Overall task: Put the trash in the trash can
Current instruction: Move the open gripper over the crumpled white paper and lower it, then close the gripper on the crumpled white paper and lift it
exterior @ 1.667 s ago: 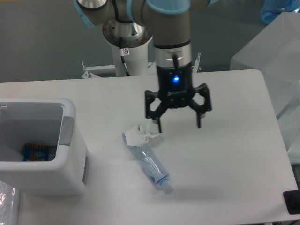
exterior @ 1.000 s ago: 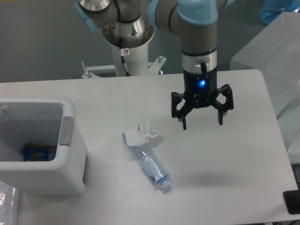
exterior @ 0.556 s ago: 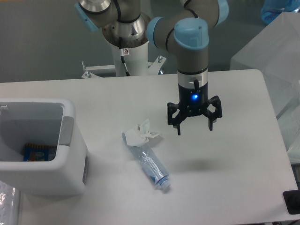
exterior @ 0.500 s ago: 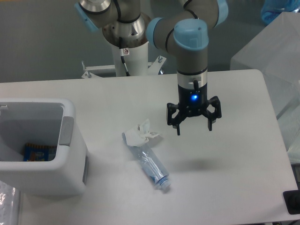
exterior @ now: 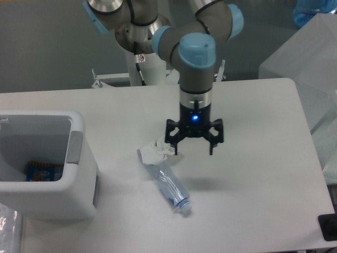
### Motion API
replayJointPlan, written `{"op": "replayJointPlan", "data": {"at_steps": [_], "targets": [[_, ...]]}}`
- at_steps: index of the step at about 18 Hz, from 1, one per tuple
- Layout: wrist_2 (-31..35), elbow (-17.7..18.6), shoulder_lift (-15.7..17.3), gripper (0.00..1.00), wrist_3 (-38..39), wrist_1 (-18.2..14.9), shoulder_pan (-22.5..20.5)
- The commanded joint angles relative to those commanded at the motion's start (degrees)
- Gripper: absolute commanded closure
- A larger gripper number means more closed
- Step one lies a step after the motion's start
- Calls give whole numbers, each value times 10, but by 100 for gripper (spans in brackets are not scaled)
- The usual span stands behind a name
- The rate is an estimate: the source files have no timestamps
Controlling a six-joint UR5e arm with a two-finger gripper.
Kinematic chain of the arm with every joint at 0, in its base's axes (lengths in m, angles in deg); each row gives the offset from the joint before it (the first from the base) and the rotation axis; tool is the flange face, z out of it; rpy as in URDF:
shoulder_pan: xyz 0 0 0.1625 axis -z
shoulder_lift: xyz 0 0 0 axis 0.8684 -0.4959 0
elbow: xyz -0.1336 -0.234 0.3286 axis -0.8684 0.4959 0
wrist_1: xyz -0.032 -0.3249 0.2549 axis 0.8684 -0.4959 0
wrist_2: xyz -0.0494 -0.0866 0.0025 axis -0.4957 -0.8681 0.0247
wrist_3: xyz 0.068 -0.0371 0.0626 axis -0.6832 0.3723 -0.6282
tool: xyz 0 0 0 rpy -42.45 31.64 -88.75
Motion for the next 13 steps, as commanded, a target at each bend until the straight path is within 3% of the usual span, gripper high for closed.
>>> {"op": "replayJointPlan", "data": {"at_steps": [6,13], "targets": [[4,45,11,0,-65,-1,20],[5,53,7,0,-52,3,38]]}}
